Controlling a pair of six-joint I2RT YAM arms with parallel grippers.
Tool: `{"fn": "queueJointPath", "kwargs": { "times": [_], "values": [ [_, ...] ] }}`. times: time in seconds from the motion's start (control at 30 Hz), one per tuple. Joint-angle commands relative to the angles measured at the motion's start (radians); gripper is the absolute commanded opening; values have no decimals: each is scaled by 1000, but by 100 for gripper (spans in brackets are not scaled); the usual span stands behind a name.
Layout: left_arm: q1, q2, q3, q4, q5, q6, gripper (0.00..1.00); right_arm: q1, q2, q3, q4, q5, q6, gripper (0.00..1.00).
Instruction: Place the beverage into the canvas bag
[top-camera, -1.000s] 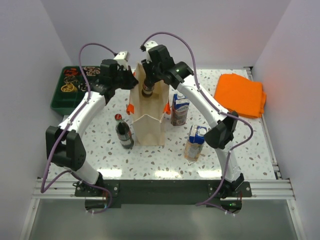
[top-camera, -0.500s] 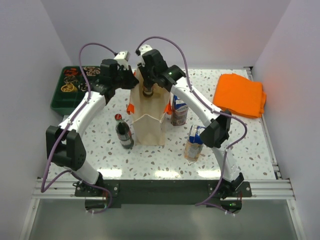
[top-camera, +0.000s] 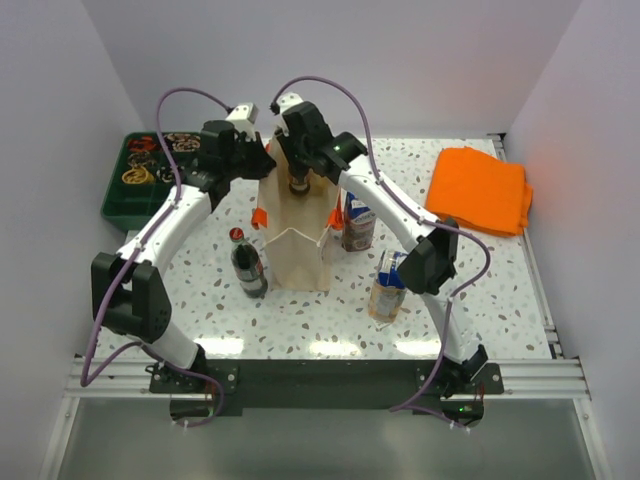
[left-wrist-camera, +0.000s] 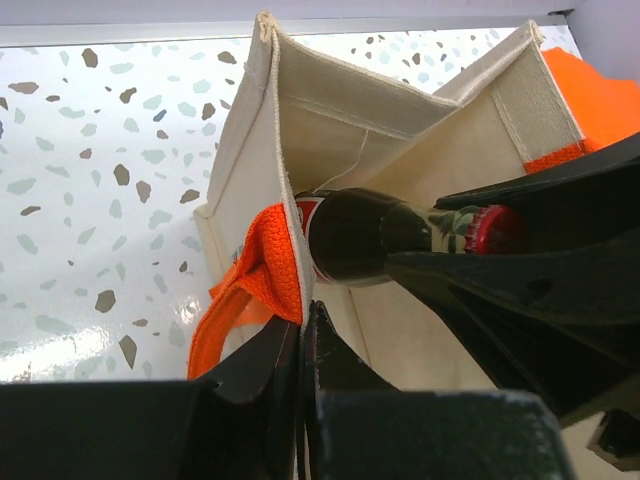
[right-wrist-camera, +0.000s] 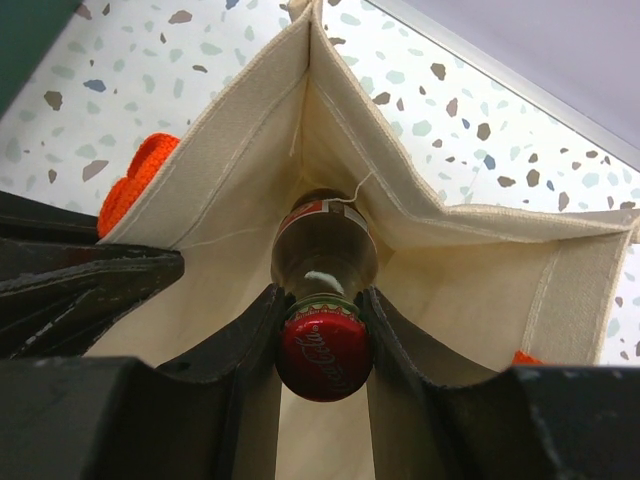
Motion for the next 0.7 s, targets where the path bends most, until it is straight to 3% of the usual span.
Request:
{"fn": "queueJointPath", "kwargs": {
  "times": [0.0,0.6,0.67],
  "values": [
    [-4,-39,-26,27,-9,-34,0,-19,-10,38,201,69,-29,0],
    [-6,-27,-36,44,3,-48,0,-30,7,-4,199,44,-3,0],
    [-6,-22,-36,42,3,-48,7,-33,8,-1,198,47,0,7]
  ]
}}
